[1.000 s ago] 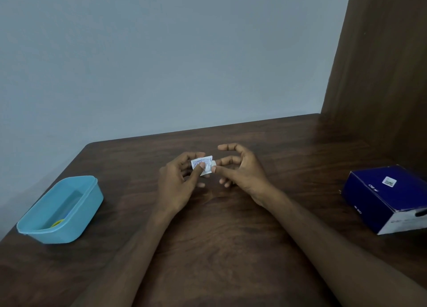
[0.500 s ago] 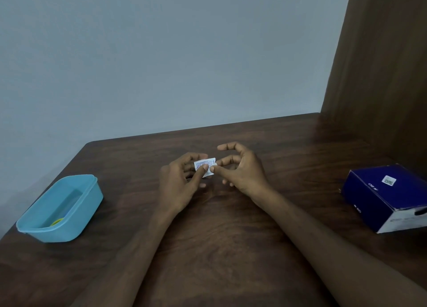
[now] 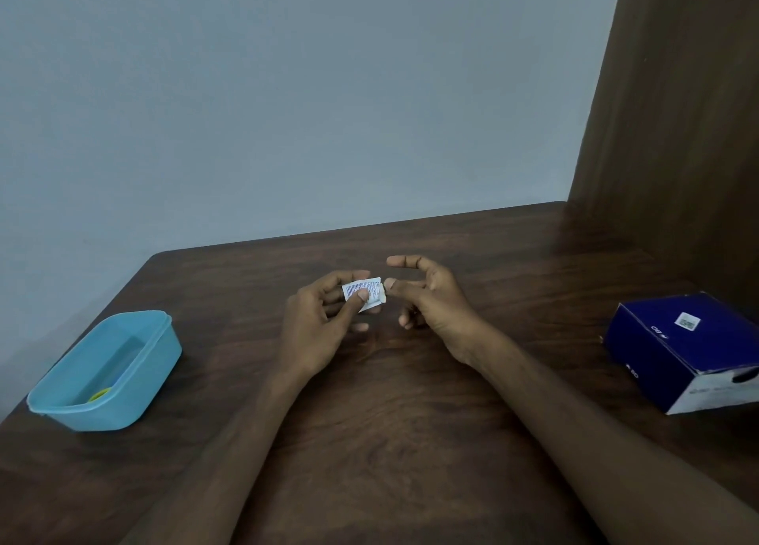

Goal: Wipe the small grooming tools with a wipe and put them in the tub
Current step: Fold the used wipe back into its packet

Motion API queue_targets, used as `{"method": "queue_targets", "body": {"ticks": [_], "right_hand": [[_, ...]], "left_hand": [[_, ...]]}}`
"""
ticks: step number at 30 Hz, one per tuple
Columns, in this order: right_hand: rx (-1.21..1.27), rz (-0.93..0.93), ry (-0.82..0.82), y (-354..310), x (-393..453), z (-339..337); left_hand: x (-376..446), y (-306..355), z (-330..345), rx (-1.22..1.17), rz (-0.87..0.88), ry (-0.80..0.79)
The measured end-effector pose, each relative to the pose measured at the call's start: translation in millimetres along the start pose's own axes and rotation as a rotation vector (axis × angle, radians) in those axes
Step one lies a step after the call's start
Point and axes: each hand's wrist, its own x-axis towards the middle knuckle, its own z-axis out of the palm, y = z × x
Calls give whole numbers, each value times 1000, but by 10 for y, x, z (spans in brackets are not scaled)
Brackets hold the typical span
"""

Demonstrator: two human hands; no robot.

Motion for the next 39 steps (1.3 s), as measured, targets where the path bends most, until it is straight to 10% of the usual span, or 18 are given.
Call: {"method": "queue_targets", "body": {"ticks": [39], "right_hand": [[-173, -97, 42, 55, -43, 47]], "left_hand": [[4, -43, -3, 17, 4, -26]]}}
